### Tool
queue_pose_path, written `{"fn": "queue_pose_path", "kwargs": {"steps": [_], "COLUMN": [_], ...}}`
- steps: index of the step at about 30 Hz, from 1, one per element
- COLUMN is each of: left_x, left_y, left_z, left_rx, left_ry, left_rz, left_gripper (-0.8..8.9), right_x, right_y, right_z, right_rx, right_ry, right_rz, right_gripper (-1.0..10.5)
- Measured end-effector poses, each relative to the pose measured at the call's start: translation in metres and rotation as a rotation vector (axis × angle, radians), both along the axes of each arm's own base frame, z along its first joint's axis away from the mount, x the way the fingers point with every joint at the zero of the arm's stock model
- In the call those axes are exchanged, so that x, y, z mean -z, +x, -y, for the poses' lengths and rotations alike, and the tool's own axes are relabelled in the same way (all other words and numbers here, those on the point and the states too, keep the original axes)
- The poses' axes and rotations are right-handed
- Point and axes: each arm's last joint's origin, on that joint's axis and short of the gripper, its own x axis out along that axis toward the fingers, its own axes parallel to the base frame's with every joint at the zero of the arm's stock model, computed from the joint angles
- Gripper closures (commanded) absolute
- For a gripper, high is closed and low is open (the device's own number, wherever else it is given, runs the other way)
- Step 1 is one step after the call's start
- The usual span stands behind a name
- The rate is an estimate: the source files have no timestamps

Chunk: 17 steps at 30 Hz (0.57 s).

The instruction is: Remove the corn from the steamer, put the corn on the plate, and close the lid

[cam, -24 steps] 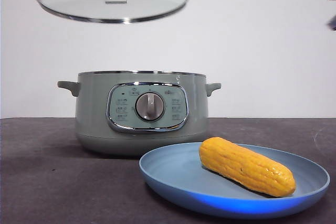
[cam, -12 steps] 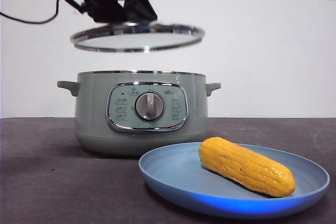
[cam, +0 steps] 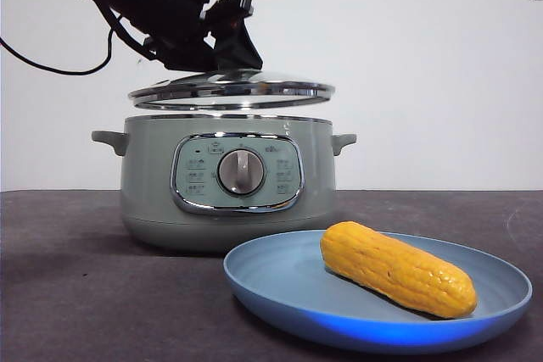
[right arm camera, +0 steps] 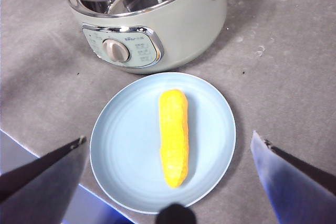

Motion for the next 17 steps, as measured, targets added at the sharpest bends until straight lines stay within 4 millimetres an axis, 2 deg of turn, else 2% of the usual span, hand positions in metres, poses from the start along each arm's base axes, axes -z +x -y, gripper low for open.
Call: {"fn": "queue_pose_path", "kwargs": {"steps": [17], "left_x": [0.011], "left_y": [0.0], "left_z": [0.0], "left_rx": [0.005], "left_ry": [0.058], "left_rz": [-0.06], "left_gripper": [8.22], "right_x": [0.0], "right_y": [0.0], "right_z": [0.0], "right_rx": [0.004], "right_ry": [0.001], "right_rz": [-0.001], "right_gripper": [3.5]}}
